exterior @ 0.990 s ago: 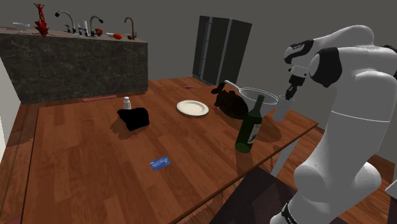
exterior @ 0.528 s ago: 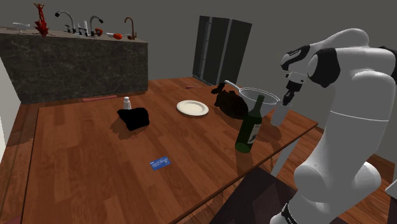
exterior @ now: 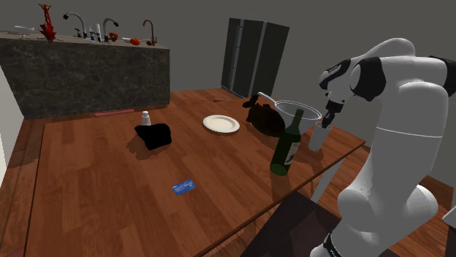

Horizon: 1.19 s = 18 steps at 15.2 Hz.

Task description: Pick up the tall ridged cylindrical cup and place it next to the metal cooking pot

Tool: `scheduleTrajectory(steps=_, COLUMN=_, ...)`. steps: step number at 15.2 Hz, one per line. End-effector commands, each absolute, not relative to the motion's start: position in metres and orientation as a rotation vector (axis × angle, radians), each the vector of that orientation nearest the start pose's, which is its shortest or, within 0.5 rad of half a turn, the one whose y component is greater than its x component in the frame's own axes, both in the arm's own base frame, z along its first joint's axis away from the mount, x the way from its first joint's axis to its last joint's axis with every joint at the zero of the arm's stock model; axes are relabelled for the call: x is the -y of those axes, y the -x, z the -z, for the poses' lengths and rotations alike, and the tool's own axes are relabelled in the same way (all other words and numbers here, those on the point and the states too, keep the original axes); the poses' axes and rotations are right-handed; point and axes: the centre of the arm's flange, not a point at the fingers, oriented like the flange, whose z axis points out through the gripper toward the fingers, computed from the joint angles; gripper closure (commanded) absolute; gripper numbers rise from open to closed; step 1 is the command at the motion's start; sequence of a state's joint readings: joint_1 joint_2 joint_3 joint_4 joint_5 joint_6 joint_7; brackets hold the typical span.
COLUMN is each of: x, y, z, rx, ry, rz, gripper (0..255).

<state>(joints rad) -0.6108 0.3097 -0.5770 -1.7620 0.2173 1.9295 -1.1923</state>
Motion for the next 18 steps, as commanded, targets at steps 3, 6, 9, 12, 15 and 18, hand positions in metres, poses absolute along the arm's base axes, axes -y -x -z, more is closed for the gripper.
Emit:
scheduleTrajectory(steps=3, x=0.559, y=-0.27, z=-0.385, rx=-0.102, ry=3.048, rz=-0.003, gripper=255)
scheduleTrajectory(steps=6, x=0.559, y=-0.27, z=-0.385, rx=-0.102, ry=3.048, rz=-0.003, gripper=255)
scheduleTrajectory(steps=9, x=0.559, y=-0.27, z=-0.385, rx=-0.102, ry=3.048, rz=-0.003, gripper=255)
scheduleTrajectory(steps=12, x=0.559, y=-0.27, z=-0.385, rx=-0.102, ry=3.048, rz=-0.003, gripper=0)
scheduleTrajectory(steps=15, x=0.559, y=-0.27, z=-0.385, rx=-0.102, ry=3.048, rz=-0.003, gripper=0)
scheduleTrajectory(steps=18, x=0.561, y=-0.27, z=-0.398, rx=-0.102, ry=3.048, rz=-0.003, gripper=0)
